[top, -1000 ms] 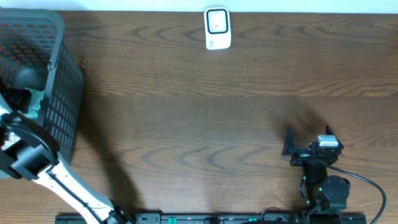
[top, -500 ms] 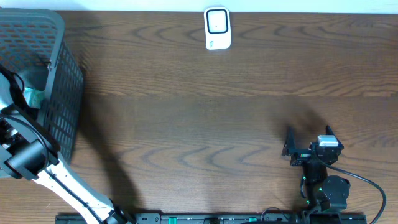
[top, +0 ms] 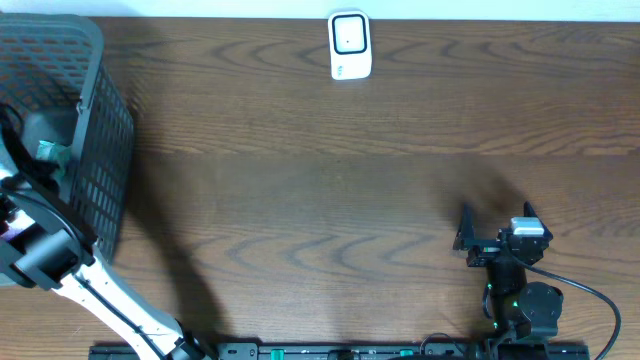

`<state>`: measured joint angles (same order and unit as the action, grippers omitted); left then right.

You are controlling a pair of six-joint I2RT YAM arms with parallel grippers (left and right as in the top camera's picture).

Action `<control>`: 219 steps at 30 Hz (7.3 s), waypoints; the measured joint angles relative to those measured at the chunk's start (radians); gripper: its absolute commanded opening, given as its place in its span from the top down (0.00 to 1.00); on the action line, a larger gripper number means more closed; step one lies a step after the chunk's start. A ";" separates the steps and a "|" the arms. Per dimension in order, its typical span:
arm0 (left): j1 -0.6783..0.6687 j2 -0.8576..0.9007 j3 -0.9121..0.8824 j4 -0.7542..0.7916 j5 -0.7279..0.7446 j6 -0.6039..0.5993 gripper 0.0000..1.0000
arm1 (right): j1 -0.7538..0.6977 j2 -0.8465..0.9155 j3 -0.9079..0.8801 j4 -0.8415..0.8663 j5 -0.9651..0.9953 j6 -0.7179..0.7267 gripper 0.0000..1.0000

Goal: Scan the item barcode
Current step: 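Reach the left gripper into the basket and grasp the pink snack bag, then carry the pink bag to the scanner and set it down in front, then return the left gripper to the basket and grasp the mint-green packet, then carry the green packet to the scanner and place it beside the pink bag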

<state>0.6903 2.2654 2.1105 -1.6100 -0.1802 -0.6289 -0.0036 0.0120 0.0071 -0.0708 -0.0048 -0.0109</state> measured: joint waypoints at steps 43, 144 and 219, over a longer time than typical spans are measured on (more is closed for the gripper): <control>-1.066 -0.567 0.079 0.267 0.340 0.389 0.93 | 0.000 0.000 0.000 0.000 0.000 0.000 0.01; -0.124 -0.049 -0.335 0.859 0.007 0.719 0.15 | 0.000 0.000 0.000 0.000 0.000 0.000 0.01; -1.110 -0.070 -0.343 0.578 0.115 0.130 0.93 | 0.000 0.000 0.000 0.000 0.000 0.000 0.01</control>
<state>-0.4202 2.1956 1.7679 -1.0321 -0.0654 -0.4992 -0.0036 0.0120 0.0071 -0.0704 -0.0048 -0.0109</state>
